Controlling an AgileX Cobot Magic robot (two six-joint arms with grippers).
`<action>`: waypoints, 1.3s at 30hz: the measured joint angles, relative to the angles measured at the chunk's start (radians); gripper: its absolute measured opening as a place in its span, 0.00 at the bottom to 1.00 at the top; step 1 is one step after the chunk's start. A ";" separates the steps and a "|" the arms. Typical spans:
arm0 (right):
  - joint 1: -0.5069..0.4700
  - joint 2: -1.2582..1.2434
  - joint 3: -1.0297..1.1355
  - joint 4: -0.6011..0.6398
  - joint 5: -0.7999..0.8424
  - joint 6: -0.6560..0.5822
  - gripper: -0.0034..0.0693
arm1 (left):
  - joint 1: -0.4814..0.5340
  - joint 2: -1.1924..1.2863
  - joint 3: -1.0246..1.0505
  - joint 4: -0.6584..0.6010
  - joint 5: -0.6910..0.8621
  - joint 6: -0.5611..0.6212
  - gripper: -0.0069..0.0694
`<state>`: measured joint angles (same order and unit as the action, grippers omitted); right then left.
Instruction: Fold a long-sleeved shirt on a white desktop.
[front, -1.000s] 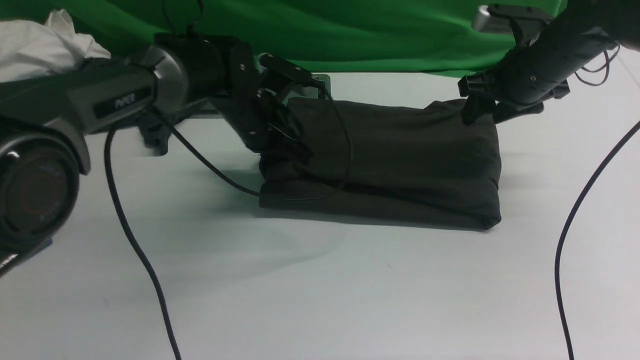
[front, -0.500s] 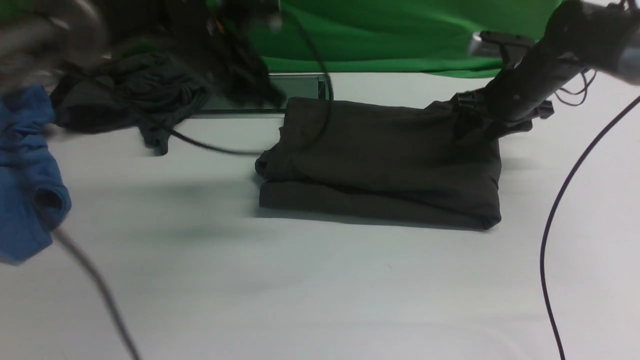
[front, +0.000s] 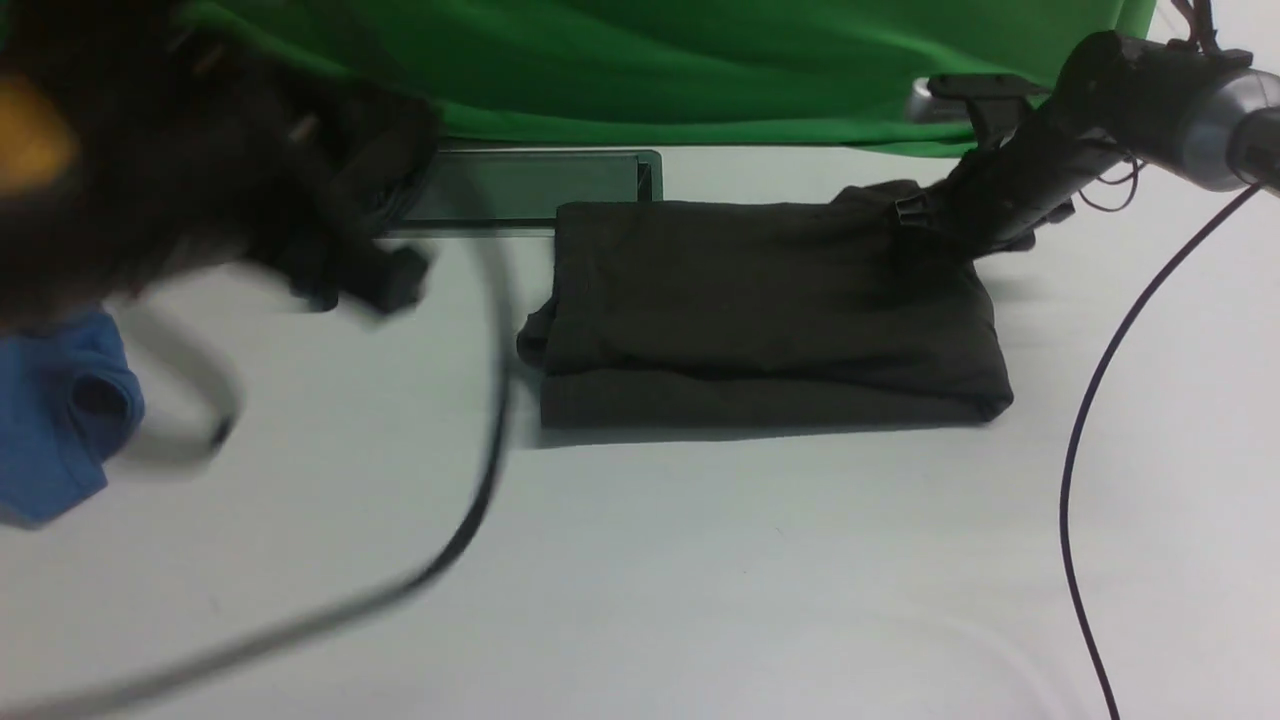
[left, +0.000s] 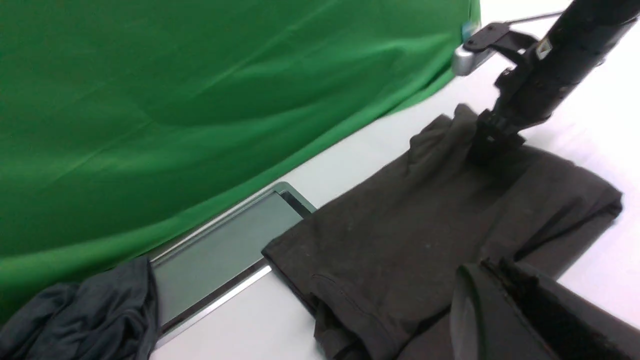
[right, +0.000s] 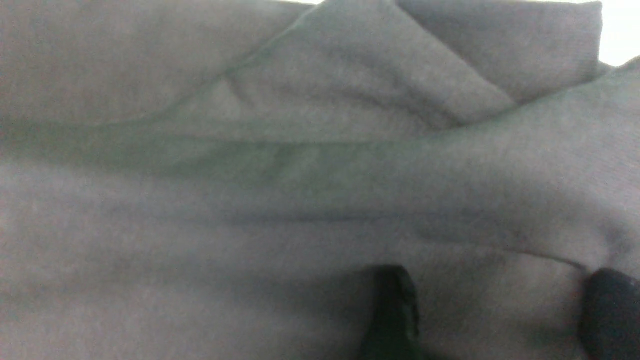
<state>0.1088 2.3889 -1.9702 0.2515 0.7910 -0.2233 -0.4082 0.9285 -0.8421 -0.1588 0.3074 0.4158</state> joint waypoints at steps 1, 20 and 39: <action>0.001 0.007 -0.013 0.002 -0.004 -0.003 0.69 | 0.000 -0.059 0.061 0.001 -0.035 -0.001 0.11; -0.011 -0.553 0.214 -0.089 0.406 0.046 0.22 | 0.000 -0.575 0.384 -0.042 -0.119 -0.023 0.11; -0.011 -1.754 1.229 -0.093 0.203 0.150 0.14 | 0.000 -0.720 0.499 -0.048 -0.035 -0.036 0.11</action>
<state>0.0979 0.6348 -0.7415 0.1589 0.9943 -0.0734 -0.4082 0.2082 -0.3433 -0.2073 0.2727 0.3801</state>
